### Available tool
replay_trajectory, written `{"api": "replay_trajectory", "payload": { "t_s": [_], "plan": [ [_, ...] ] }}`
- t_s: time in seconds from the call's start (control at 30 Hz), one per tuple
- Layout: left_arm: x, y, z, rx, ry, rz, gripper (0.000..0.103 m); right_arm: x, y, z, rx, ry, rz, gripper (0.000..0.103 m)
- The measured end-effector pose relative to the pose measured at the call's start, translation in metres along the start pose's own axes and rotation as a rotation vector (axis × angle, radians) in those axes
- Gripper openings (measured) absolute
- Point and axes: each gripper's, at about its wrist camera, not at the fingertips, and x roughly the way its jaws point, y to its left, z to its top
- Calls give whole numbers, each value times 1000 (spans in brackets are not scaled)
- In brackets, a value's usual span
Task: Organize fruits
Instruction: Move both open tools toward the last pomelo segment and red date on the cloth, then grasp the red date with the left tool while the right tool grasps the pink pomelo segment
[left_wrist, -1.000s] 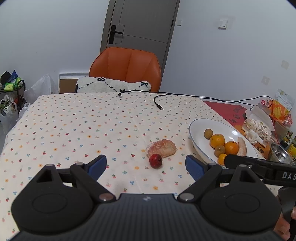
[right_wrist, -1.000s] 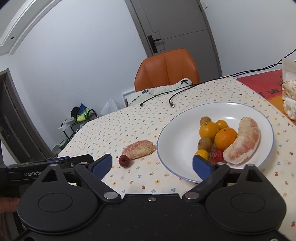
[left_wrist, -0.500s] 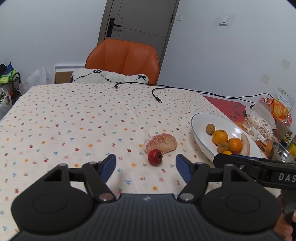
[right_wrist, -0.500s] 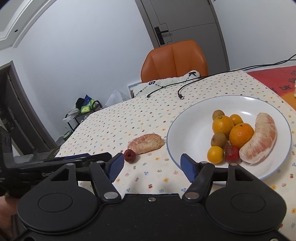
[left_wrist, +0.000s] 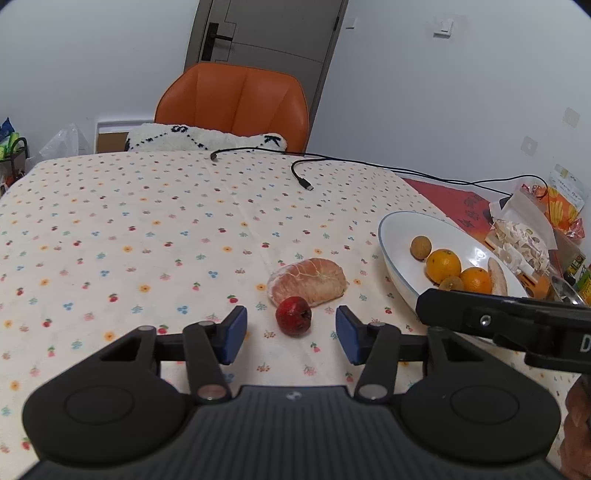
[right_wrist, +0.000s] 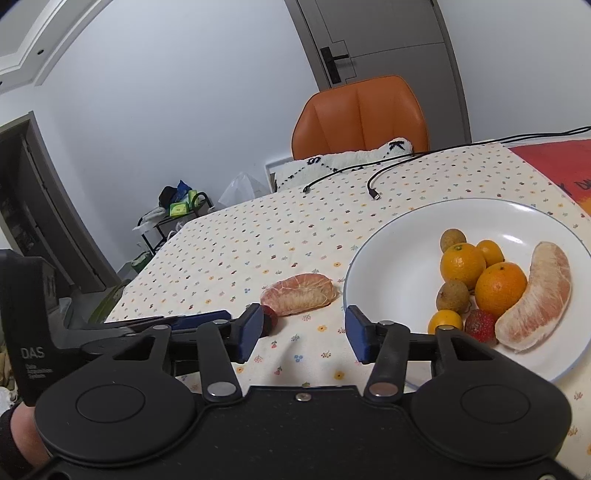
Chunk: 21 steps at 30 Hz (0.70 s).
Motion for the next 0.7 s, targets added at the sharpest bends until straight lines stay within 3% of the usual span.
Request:
{"api": "replay_trajectory", "payload": {
  "t_s": [0.13, 0.27, 0.7],
  "plan": [
    [8, -1, 1, 0, 3, -2, 41, 3, 0, 4, -8, 4, -7, 49],
    [13, 2, 0, -5, 15, -5, 21, 9, 2, 6, -13, 12, -3, 48],
    [-6, 34, 5, -34, -23, 52, 20, 38, 26, 7, -52, 69, 19, 48]
  ]
}}
